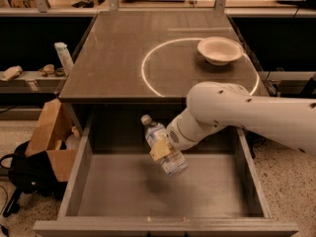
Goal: Place blue plastic bottle into top drawer
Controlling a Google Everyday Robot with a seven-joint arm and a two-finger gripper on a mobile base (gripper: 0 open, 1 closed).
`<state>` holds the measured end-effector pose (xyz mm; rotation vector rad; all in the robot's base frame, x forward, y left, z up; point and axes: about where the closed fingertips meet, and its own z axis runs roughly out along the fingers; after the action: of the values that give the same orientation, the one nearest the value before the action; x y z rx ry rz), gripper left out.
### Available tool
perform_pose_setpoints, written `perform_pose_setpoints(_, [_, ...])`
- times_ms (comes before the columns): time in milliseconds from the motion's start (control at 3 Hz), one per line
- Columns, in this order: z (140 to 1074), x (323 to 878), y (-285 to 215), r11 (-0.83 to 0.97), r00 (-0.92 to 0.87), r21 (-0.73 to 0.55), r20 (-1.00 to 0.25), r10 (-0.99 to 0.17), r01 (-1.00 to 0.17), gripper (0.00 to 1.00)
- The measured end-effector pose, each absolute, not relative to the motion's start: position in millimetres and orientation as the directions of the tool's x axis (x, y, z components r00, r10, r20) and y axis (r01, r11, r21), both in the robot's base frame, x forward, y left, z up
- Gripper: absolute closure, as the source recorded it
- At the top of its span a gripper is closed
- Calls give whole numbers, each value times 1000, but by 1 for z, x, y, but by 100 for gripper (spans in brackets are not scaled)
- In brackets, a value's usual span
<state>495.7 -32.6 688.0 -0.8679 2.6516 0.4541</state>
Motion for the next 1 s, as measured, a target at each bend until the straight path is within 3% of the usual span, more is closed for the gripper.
perform_pose_setpoints(1000, [649,521,-49,710,-746,273,-407,-527,-650,100])
